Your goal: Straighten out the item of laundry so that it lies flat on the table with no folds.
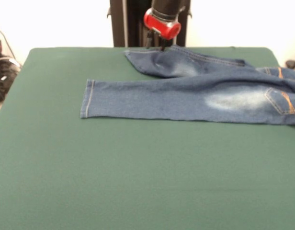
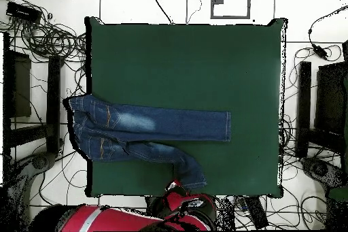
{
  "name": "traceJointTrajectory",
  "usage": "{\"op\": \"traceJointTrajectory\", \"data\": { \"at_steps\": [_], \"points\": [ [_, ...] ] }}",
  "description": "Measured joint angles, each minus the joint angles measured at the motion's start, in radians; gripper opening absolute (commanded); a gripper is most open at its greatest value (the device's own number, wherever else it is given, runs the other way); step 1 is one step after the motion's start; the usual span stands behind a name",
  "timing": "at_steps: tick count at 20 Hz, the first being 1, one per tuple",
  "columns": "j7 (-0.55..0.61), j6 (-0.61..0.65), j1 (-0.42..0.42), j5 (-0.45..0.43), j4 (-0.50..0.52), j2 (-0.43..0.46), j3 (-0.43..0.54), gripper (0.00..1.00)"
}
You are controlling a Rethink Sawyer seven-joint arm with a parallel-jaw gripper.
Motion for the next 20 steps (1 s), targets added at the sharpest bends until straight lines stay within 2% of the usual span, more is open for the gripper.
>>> {"op": "traceJointTrajectory", "data": {
  "at_steps": [5,20],
  "points": [
    [0.000,0.022,-0.005,0.000,0.000,-0.010,0.012,1.00],
    [0.000,0.116,-0.061,-0.007,0.036,-0.074,0.129,1.00]
  ]
}}
